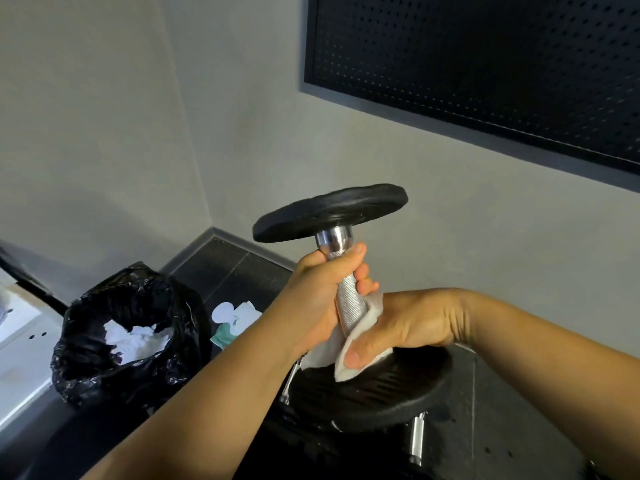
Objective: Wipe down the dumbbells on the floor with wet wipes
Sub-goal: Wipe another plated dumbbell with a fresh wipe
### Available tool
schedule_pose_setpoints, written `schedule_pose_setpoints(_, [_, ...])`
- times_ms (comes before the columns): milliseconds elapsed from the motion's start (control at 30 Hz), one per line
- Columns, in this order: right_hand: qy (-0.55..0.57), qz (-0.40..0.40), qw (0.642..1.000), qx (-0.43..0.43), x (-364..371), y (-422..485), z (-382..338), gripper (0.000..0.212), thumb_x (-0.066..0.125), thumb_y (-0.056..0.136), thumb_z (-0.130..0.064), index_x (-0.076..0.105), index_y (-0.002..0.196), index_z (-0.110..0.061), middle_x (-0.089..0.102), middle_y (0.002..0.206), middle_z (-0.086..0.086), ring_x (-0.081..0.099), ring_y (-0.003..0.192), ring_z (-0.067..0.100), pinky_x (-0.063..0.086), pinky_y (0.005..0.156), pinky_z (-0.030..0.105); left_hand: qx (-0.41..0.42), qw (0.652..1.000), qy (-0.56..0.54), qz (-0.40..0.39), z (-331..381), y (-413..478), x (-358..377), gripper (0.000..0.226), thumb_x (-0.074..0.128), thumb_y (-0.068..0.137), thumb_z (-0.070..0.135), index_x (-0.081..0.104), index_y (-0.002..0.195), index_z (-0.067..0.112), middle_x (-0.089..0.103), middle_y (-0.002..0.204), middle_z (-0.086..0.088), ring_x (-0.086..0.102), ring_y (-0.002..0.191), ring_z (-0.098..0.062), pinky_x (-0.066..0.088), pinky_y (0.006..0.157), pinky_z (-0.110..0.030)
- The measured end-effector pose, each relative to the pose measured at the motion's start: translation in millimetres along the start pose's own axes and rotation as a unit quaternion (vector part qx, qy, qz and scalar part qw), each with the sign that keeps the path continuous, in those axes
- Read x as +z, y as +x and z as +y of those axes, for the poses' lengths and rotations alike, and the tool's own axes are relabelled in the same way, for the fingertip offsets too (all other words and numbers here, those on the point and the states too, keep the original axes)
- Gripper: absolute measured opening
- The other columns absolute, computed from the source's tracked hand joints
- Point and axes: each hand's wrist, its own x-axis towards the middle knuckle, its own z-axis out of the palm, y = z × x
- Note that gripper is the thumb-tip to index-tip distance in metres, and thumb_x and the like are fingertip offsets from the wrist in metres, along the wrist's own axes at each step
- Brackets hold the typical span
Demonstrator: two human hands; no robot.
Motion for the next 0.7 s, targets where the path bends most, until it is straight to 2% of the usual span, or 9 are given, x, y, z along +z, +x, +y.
schedule_pose_setpoints(100, [-0.076, 0.108, 0.990, 0.041, 11, 6, 4, 0.029, 0.078, 0.073, -0.034, 0.067, 0.099, -0.025, 0.070, 0.098, -0.005, 0.064, 0.103, 0.018, 0.043, 0.104, 0.036, 0.026, 0.979, 0.131, 0.157, -8, -1, 13, 0.012, 0.062, 0.091, 0.023, 0.059, 0.089, 0.012, 0.057, 0.071, 0.000, 0.059, 0.066, -0.012, 0.051, 0.070, -0.029])
schedule_pose_setpoints(167, [-0.112, 0.173, 0.975, 0.085, 19, 12, 4, 0.024, 0.075, 0.072, -0.045, 0.064, 0.084, -0.026, 0.068, 0.099, -0.008, 0.058, 0.111, 0.016, 0.023, 0.114, 0.045, 0.046, 0.959, 0.181, 0.213, -14, 2, 19, 0.019, 0.061, 0.091, 0.027, 0.059, 0.102, 0.011, 0.062, 0.078, 0.001, 0.062, 0.072, -0.009, 0.053, 0.069, -0.027])
schedule_pose_setpoints(233, [-0.169, 0.211, 0.955, 0.120, 26, 21, 6, 0.029, 0.069, 0.077, -0.050, 0.063, 0.094, -0.028, 0.057, 0.130, -0.006, 0.035, 0.136, 0.016, -0.004, 0.116, 0.054, 0.050, 0.952, 0.189, 0.235, -17, 6, 22, 0.023, 0.058, 0.093, 0.029, 0.057, 0.108, 0.011, 0.063, 0.086, -0.001, 0.061, 0.075, -0.008, 0.051, 0.066, -0.025])
schedule_pose_setpoints(300, [-0.210, 0.211, 0.946, 0.131, 30, 26, 7, 0.045, 0.068, 0.079, -0.047, 0.059, 0.117, -0.025, 0.042, 0.147, -0.003, 0.016, 0.146, 0.014, -0.011, 0.115, 0.054, 0.046, 0.950, 0.183, 0.248, -17, 9, 21, 0.024, 0.059, 0.092, 0.030, 0.057, 0.107, 0.011, 0.063, 0.087, -0.001, 0.061, 0.076, -0.010, 0.049, 0.064, -0.025])
schedule_pose_setpoints(367, [-0.142, 0.193, 0.965, 0.102, 26, 26, 7, 0.049, 0.077, 0.068, -0.049, 0.061, 0.109, -0.027, 0.058, 0.132, -0.003, 0.039, 0.136, 0.017, 0.008, 0.118, 0.051, 0.029, 0.957, 0.165, 0.236, -13, 6, 17, 0.017, 0.061, 0.091, 0.027, 0.060, 0.094, 0.010, 0.059, 0.073, 0.000, 0.058, 0.066, -0.011, 0.048, 0.061, -0.025])
schedule_pose_setpoints(400, [-0.099, 0.158, 0.980, 0.070, 23, 21, 7, 0.056, 0.081, 0.058, -0.052, 0.062, 0.105, -0.028, 0.067, 0.118, -0.005, 0.054, 0.122, 0.018, 0.025, 0.115, 0.048, 0.014, 0.966, 0.137, 0.218, -9, 5, 15, 0.016, 0.062, 0.090, 0.024, 0.059, 0.084, 0.010, 0.055, 0.065, 0.000, 0.054, 0.059, -0.013, 0.046, 0.058, -0.026])
schedule_pose_setpoints(467, [-0.066, 0.083, 0.994, 0.015, 15, 15, 12, 0.064, 0.086, 0.050, -0.052, 0.065, 0.106, -0.030, 0.071, 0.106, -0.006, 0.065, 0.104, 0.015, 0.045, 0.102, 0.039, -0.040, 0.986, 0.034, 0.159, -2, 2, 7, 0.024, 0.061, 0.089, 0.015, 0.050, 0.068, 0.011, 0.046, 0.057, -0.002, 0.044, 0.049, -0.014, 0.039, 0.055, -0.027])
schedule_pose_setpoints(600, [-0.165, 0.027, 0.986, 0.000, -6, 18, 32, 0.037, 0.066, 0.087, -0.028, 0.060, 0.123, -0.019, 0.062, 0.127, 0.008, 0.058, 0.116, 0.020, 0.044, 0.104, 0.039, -0.102, 0.989, -0.102, 0.016, 7, -1, -7, 0.016, 0.056, 0.075, 0.011, 0.044, 0.066, 0.014, 0.040, 0.051, 0.001, 0.034, 0.043, -0.012, 0.036, 0.062, -0.028])
schedule_pose_setpoints(700, [-0.143, 0.018, 0.989, -0.013, -5, 24, 51, 0.048, 0.059, 0.089, -0.034, 0.048, 0.135, -0.021, 0.055, 0.124, -0.010, 0.053, 0.109, -0.003, 0.041, 0.107, 0.029, -0.099, 0.985, -0.126, -0.062, 5, 0, -13, 0.014, 0.061, 0.060, 0.015, 0.049, 0.067, 0.013, 0.041, 0.049, 0.004, 0.035, 0.038, -0.010, 0.042, 0.061, -0.028])
